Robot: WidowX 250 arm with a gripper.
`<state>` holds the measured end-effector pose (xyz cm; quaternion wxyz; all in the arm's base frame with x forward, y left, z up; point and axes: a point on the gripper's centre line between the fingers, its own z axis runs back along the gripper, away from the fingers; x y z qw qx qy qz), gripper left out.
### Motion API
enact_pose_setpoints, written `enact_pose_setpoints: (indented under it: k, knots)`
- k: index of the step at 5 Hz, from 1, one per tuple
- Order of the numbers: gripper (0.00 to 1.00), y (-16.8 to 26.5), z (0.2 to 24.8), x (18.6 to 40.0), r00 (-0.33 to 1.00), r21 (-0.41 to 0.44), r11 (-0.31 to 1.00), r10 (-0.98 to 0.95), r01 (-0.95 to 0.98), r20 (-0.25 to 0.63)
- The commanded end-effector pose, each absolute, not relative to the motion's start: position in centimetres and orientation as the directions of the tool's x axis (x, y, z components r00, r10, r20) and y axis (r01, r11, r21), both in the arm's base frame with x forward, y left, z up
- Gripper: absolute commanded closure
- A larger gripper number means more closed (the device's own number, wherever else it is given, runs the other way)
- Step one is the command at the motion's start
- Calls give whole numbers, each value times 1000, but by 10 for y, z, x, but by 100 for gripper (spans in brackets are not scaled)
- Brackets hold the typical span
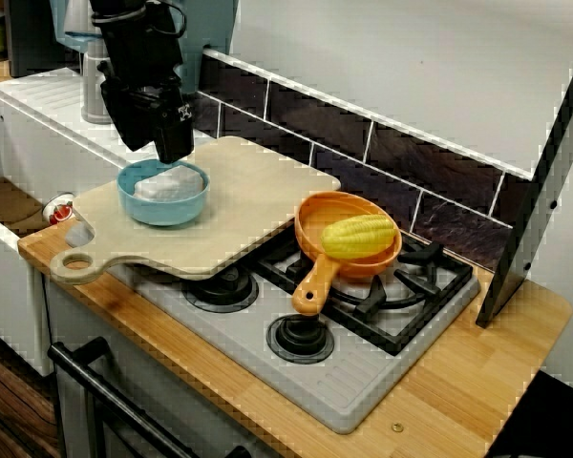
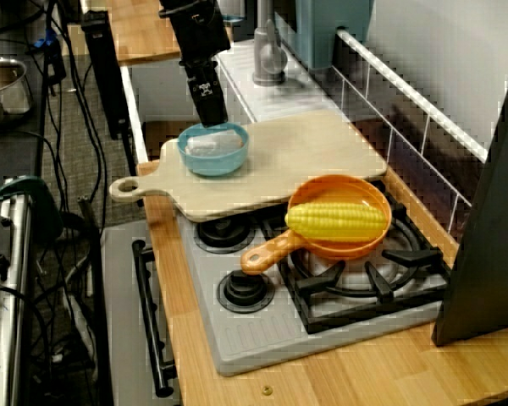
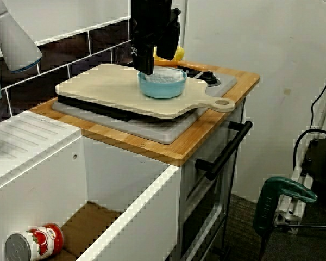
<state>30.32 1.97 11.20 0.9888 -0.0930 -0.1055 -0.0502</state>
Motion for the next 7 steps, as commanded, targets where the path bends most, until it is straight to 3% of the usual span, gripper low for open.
enact_pose_setpoints:
  k: [1,7]
  knots:
    - [0,19,121,304,962,-157,979,-86,130,261]
    - [0,22,105,306,967,-168,982,-39,83,251]
